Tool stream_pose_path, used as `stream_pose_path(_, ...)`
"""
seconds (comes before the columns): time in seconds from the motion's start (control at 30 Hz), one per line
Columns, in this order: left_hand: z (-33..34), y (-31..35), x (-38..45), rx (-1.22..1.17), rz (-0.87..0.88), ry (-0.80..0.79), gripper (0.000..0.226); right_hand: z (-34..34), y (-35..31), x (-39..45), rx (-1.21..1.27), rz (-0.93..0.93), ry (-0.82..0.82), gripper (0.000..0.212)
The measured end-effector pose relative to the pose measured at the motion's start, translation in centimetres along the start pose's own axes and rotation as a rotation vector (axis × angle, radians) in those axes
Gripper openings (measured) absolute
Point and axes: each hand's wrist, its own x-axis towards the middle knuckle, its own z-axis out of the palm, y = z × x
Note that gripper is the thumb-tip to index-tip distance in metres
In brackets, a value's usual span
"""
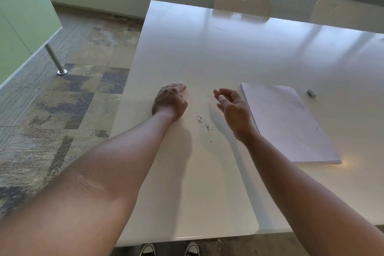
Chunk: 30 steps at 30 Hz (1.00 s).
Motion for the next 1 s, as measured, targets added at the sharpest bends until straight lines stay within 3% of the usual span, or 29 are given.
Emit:
stream_pose_path(0.1, 0.0, -0.1, 0.0, 0.0, 0.006, 0.001, 0.051, -2.8, 1.6, 0.6, -0.499, 0.001, -0.112, 0.04)
stream_pose_path(0.4, 0.0, 0.0, 0.0, 0.005, -0.004, 0.001, 0.052, -5.2, 0.0, -0.8, -0.856, 0.011, -0.582, 0.121)
stream_pose_path(0.47, 0.0, 0.0, -0.1, 0.003, -0.007, 0.004, 0.052, -4.7, -0.1, -1.3, -0.909, -0.038, -0.624, 0.118)
stream_pose_path(0.6, -0.1, 0.1, -0.1, 0.005, 0.001, 0.005, 0.052, -2.8, 1.3, -1.1, -0.907, -0.156, -0.416, 0.088)
stream_pose_path(0.67, -0.1, 0.2, -0.1, 0.006, -0.001, 0.006, 0.052, -2.7, 1.6, -0.6, -0.886, -0.142, -0.393, 0.082)
stream_pose_path(0.77, -0.1, 0.0, -0.1, 0.0, -0.006, -0.003, 0.052, -3.7, 0.9, 0.1, -0.809, -0.043, -0.482, 0.105)
stream_pose_path(0.9, -0.1, 0.0, -0.2, -0.004, -0.02, -0.008, 0.052, -5.7, 0.4, 1.3, -0.884, 0.007, -0.722, 0.135)
stream_pose_path(1.0, 0.0, -0.1, -0.1, -0.006, -0.023, -0.005, 0.052, -6.4, 0.6, 1.7, -0.908, -0.022, -0.789, 0.14)
